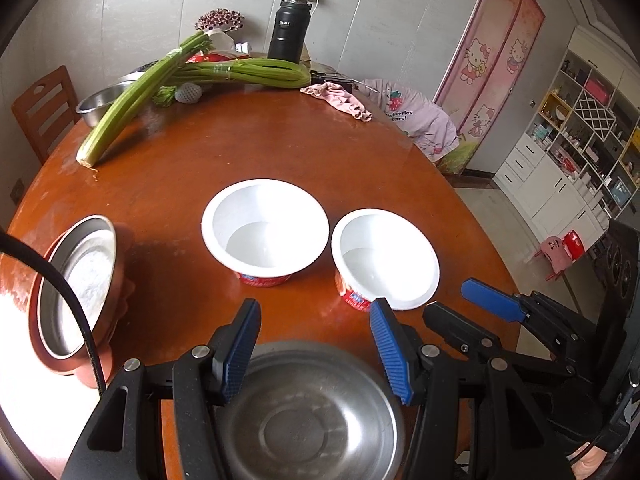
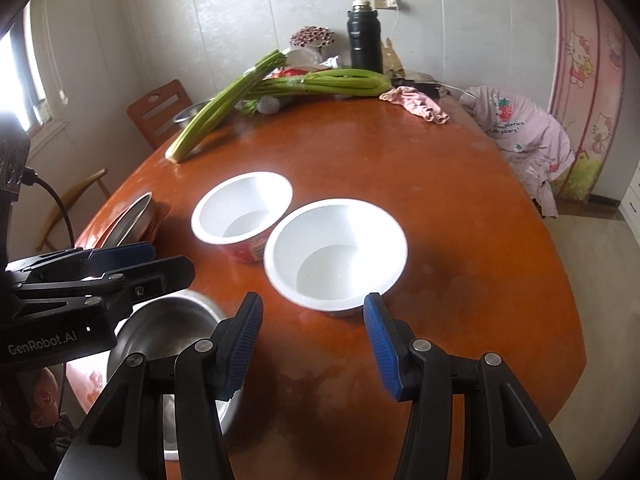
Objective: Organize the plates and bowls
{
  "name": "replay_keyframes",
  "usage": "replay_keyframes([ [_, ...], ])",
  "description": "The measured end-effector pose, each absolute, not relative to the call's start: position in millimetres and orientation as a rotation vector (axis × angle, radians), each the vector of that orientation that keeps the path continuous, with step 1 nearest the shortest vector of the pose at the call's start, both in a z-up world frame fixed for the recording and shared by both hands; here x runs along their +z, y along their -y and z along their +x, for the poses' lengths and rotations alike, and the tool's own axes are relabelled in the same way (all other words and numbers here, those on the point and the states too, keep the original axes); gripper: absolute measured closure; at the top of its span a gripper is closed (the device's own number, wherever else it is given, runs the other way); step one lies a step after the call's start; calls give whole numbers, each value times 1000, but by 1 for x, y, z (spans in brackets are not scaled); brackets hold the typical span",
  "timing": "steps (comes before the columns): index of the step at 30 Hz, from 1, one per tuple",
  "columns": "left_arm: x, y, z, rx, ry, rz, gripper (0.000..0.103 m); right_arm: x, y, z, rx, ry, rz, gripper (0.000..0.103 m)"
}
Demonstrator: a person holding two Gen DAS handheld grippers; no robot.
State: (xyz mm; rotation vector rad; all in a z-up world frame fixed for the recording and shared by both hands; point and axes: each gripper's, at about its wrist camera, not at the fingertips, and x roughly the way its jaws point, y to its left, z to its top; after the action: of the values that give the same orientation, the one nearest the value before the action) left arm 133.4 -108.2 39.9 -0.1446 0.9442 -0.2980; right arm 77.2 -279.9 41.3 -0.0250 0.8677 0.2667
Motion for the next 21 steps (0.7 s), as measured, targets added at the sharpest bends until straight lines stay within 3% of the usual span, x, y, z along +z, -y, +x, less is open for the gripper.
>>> replay_keyframes([
  [21, 26, 145, 168, -340, -1014, -133, 47, 34, 310, 114, 206, -875, 9, 49],
])
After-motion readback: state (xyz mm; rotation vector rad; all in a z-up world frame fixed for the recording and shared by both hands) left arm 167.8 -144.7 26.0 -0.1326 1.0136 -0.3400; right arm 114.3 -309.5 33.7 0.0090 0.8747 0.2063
